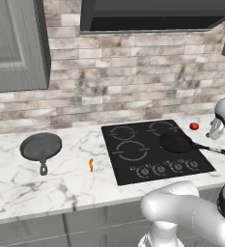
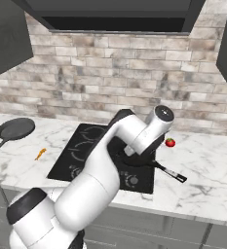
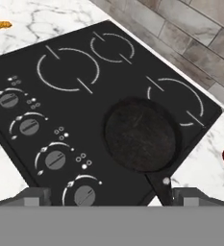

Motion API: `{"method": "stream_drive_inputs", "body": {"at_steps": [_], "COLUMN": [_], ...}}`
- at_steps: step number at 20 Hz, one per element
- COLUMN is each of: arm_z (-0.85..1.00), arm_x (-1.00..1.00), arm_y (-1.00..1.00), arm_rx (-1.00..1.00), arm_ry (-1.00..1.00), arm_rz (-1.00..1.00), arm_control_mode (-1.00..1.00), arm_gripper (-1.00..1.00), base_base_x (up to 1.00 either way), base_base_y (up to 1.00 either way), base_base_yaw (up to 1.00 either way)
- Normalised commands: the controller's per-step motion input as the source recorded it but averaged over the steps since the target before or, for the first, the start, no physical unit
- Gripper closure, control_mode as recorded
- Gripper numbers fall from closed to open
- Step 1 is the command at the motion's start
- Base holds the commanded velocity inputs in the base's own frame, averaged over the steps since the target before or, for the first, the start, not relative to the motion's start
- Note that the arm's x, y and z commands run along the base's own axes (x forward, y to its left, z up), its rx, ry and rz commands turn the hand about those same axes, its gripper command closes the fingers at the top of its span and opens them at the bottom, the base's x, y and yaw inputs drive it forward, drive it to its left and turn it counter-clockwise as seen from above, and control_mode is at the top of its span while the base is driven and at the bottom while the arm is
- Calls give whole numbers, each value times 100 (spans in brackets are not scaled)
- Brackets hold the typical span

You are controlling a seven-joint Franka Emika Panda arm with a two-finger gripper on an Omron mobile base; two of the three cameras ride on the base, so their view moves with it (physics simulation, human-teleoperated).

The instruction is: Place both pans onto different burners. Then place the tomato and the shrimp on different pans.

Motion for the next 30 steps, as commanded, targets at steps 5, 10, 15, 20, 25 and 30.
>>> {"method": "stream_drive_inputs", "body": {"at_steps": [5, 10, 15, 20, 25, 30], "arm_z": [8, 1, 7, 13, 13, 6], "arm_x": [-10, -18, -17, -9, -1, 0], "arm_y": [35, 37, 25, 23, 3, 1], "arm_rx": [0, 0, 4, 12, 13, 14], "arm_ry": [0, 0, 3, 3, 0, 0], "arm_rz": [-10, -13, -18, -30, -43, -45], "arm_control_mode": [-100, -100, -100, -100, -100, -100], "arm_gripper": [-100, -100, -100, -100, -100, -100], "base_base_x": [0, 0, 0, 0, 0, 0], "base_base_y": [0, 0, 0, 0, 0, 0], "base_base_yaw": [0, 0, 0, 0, 0, 0]}}
